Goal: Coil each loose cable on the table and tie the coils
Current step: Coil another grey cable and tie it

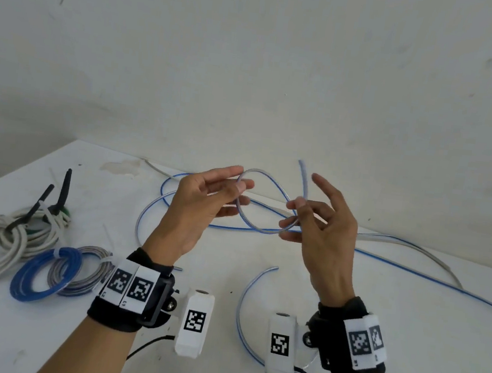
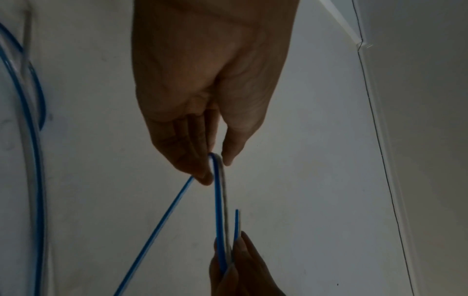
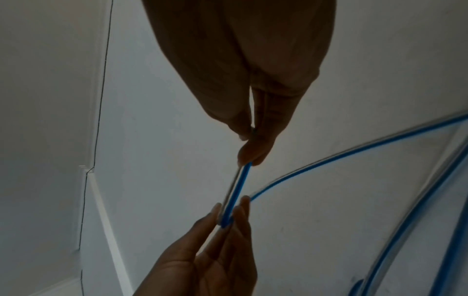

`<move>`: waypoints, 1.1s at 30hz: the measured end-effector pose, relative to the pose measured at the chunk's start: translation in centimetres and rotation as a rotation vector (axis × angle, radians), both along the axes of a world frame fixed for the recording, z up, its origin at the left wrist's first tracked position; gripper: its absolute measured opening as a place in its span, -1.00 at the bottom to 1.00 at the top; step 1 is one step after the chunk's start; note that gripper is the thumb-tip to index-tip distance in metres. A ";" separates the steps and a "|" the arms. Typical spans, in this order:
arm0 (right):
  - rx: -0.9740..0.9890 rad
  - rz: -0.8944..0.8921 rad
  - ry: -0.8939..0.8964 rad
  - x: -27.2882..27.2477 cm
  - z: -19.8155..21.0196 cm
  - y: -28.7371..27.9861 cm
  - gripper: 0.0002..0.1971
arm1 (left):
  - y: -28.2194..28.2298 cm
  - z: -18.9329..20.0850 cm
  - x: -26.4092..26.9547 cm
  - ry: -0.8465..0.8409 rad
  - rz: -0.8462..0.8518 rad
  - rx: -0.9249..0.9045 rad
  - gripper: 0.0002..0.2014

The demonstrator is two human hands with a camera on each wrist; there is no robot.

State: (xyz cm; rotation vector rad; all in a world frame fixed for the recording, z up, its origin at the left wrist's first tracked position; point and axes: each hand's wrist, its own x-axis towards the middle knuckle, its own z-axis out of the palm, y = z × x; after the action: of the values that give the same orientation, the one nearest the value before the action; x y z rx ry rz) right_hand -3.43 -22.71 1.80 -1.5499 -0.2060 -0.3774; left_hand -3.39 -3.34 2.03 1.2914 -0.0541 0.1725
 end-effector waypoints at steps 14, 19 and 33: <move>-0.055 0.003 -0.027 -0.2 0.1 0.3 -0.81 | -0.2 -0.3 0.1 0.021 -0.005 -0.122 -0.78; -0.113 0.044 -0.063 -0.5 -0.1 0.8 -0.85 | -0.6 -0.3 -0.1 -0.043 -0.030 0.013 -0.69; -0.388 -0.021 -0.208 0.4 -1.2 0.6 -0.76 | -0.5 -0.3 -0.3 -0.085 -0.059 0.073 -0.74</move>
State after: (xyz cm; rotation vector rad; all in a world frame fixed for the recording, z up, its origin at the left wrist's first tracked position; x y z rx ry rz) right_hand -3.07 -22.13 0.58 -1.8941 -0.4455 -0.5393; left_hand -3.73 -3.83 1.78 1.3536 -0.1726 0.1761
